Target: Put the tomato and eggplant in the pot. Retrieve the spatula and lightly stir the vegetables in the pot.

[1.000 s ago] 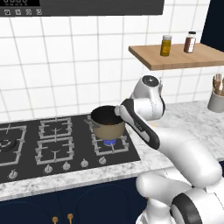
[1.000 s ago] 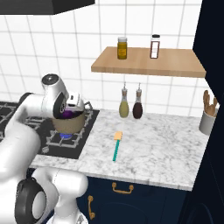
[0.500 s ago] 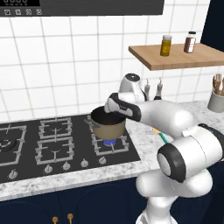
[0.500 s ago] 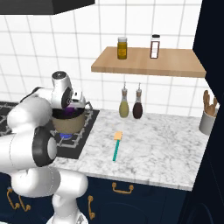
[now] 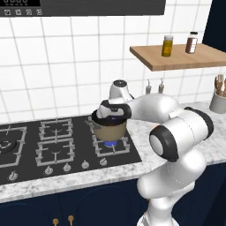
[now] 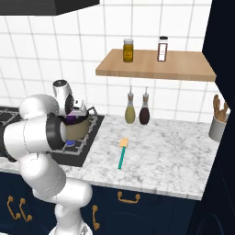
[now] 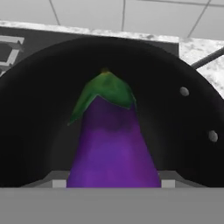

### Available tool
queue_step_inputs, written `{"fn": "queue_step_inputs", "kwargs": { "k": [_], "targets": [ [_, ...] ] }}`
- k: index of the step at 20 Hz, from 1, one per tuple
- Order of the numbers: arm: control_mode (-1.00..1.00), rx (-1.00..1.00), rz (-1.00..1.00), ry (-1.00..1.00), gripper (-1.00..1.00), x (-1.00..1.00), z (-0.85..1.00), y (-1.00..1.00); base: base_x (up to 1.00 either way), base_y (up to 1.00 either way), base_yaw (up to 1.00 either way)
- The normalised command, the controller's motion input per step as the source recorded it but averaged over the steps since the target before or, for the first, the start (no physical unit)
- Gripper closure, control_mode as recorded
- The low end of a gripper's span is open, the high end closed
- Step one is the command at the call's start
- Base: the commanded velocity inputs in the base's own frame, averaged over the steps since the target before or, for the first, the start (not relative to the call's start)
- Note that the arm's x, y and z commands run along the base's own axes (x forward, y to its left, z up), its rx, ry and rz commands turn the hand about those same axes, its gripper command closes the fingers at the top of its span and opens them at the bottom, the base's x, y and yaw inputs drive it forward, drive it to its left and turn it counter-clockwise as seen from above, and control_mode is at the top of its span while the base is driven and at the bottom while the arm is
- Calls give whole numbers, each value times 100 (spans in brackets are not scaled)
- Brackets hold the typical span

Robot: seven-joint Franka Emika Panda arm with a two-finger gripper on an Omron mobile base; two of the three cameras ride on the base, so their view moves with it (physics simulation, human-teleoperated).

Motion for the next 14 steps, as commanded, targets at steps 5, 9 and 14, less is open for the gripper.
{"fn": "queue_step_inputs", "kwargs": {
  "k": [5,9,14],
  "targets": [
    [-100,-4,0,0,-100,18,-31,13,0,0,0],
    [-100,0,0,-1,-100,4,2,-1,0,0,0],
    [-100,0,0,-4,-100,-23,31,-15,0,0,0]
  ]
}}
